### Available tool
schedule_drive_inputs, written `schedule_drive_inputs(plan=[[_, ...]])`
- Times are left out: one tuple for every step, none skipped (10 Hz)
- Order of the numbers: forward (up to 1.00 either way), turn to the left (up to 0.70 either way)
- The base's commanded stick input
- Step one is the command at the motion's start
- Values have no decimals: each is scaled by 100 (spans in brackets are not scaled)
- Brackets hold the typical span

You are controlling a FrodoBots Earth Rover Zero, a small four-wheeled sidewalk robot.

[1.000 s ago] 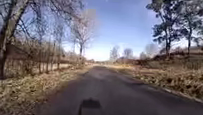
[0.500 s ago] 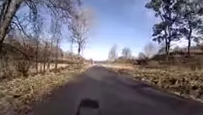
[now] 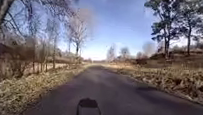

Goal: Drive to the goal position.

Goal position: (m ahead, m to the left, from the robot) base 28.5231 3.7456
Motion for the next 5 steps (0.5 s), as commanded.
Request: schedule_drive_inputs(plan=[[85,2],[85,2],[85,2],[85,2],[85,2]])
